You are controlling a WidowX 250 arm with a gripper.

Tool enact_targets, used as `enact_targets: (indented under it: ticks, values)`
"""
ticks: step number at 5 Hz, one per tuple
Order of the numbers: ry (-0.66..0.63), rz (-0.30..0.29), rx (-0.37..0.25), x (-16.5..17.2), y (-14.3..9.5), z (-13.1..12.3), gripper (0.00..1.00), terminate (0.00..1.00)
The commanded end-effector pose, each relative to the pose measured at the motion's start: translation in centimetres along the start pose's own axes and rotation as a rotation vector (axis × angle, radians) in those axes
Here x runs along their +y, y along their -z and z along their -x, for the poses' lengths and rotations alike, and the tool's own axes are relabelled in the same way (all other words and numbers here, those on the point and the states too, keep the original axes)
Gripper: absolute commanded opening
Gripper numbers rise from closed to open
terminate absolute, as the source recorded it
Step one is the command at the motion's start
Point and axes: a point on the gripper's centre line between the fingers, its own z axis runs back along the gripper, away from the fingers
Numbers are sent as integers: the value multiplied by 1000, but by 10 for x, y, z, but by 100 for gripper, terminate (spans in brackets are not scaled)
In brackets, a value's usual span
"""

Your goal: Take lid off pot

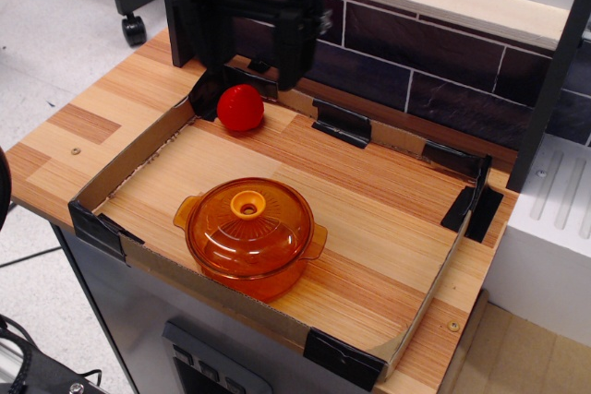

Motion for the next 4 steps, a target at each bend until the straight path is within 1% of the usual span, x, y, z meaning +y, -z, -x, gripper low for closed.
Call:
enact_targets:
  ticks: [1, 3, 4]
  values:
    - [64, -26, -40, 6, 12, 9, 100, 0]
    - [92, -56, -48, 0, 37, 20, 100, 0]
    - [107, -68, -67, -6, 48, 26, 100, 0]
